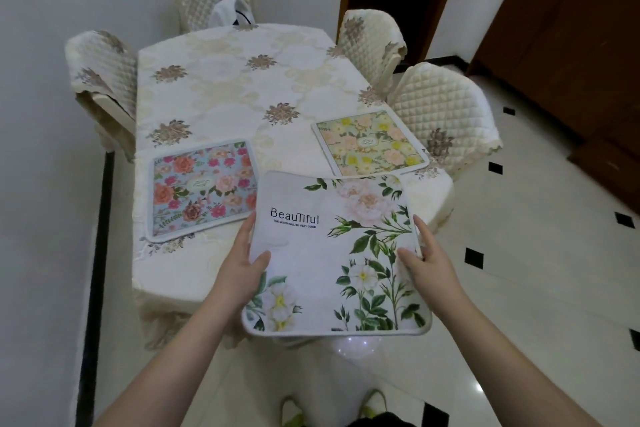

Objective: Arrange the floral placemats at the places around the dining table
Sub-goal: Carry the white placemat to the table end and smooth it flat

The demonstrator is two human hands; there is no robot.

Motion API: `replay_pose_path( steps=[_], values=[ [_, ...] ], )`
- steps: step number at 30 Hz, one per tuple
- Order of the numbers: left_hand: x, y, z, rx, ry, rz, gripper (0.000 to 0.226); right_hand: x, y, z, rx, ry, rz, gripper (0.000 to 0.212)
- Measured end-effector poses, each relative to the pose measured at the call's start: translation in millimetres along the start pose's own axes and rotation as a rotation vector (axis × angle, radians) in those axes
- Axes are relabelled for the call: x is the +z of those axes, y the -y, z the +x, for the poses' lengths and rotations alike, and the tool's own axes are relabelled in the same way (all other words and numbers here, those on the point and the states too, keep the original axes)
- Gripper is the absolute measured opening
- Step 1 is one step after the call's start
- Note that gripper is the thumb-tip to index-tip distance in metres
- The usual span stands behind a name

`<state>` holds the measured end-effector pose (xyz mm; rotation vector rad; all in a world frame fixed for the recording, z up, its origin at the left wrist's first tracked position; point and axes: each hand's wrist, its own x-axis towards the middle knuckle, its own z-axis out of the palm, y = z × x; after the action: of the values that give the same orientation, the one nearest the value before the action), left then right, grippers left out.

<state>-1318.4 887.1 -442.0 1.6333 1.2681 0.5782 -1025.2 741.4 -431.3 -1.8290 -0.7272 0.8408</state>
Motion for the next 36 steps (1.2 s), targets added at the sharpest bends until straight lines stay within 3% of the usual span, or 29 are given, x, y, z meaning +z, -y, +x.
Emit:
replay_pose_path(
  steps=[9,24,36],
  values=[
    [75,-47,4,0.063,0.085,0.077,0.078,-82,-17,-16,0.038,-0.112,0.151,0.064],
    [316,-204,-17,0.183,0.443,0.047,0.073,-333,-96,-73,0.090,-0.490,0.267,0.065],
    [428,-264,19,0.252,0.576,-0.032,0.073,-420,-136,-44,0.116,-0.634,0.352,0.066]
  ],
)
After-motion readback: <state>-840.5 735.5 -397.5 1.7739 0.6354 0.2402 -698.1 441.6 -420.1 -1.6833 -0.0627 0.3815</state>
